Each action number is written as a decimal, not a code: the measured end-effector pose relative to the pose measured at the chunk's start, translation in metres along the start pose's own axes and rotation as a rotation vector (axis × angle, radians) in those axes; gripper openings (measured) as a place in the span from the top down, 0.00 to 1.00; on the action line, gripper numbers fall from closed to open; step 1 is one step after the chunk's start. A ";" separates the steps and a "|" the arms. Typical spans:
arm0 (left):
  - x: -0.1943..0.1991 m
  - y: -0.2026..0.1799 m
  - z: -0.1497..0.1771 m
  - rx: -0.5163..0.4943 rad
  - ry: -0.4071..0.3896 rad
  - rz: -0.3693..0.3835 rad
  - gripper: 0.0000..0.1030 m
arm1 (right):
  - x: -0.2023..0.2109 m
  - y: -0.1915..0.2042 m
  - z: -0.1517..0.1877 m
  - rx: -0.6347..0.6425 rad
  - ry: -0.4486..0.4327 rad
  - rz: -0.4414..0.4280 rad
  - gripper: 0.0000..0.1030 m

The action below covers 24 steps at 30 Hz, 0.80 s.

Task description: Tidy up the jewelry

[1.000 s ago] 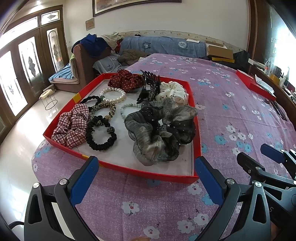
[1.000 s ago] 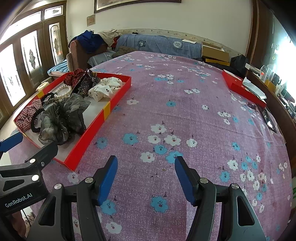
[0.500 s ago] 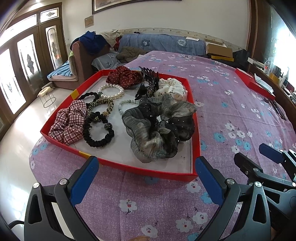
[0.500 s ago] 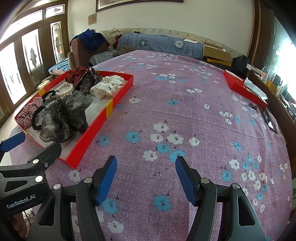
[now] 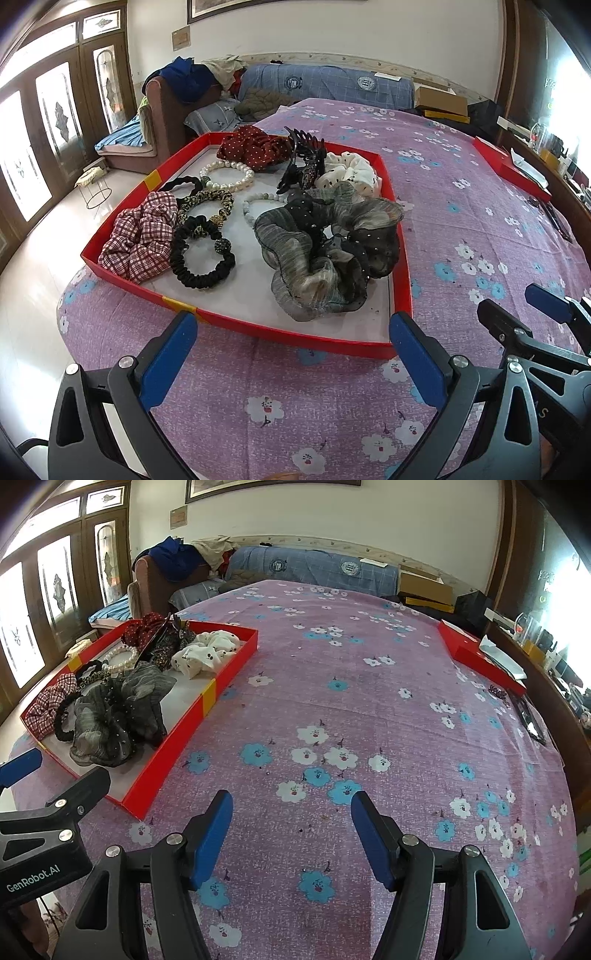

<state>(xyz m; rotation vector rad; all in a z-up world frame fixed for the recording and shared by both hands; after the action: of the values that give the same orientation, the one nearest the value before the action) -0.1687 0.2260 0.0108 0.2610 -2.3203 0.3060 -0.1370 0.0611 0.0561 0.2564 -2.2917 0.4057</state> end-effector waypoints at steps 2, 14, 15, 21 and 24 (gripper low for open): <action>0.000 0.001 0.000 0.002 0.002 0.000 0.00 | 0.001 0.002 0.000 0.006 -0.002 0.001 0.30; -0.005 0.012 0.000 0.028 0.010 -0.002 0.00 | 0.001 0.011 -0.001 0.029 -0.005 0.010 0.29; -0.006 0.013 0.000 0.030 0.010 -0.004 0.00 | 0.000 0.011 -0.001 0.031 -0.004 0.010 0.29; -0.009 0.022 -0.003 0.049 0.017 -0.013 0.00 | -0.001 0.015 -0.002 0.038 -0.003 0.007 0.29; -0.011 0.024 -0.004 0.057 0.021 -0.019 0.00 | -0.002 0.017 -0.001 0.042 -0.004 0.000 0.29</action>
<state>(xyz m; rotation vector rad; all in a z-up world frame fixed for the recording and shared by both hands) -0.1653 0.2506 0.0020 0.3061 -2.2892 0.3637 -0.1401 0.0770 0.0523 0.2782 -2.2886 0.4536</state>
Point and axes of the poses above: each gripper's, at about its wrist camera, not at the fingertips, and x roughly against the way its jaws point, y to its left, z to its underside, the point moved 5 cm from there along -x, roughly the way its jaws point, and after that the axes turned 10 degrees about z, right-handed, at the moved point
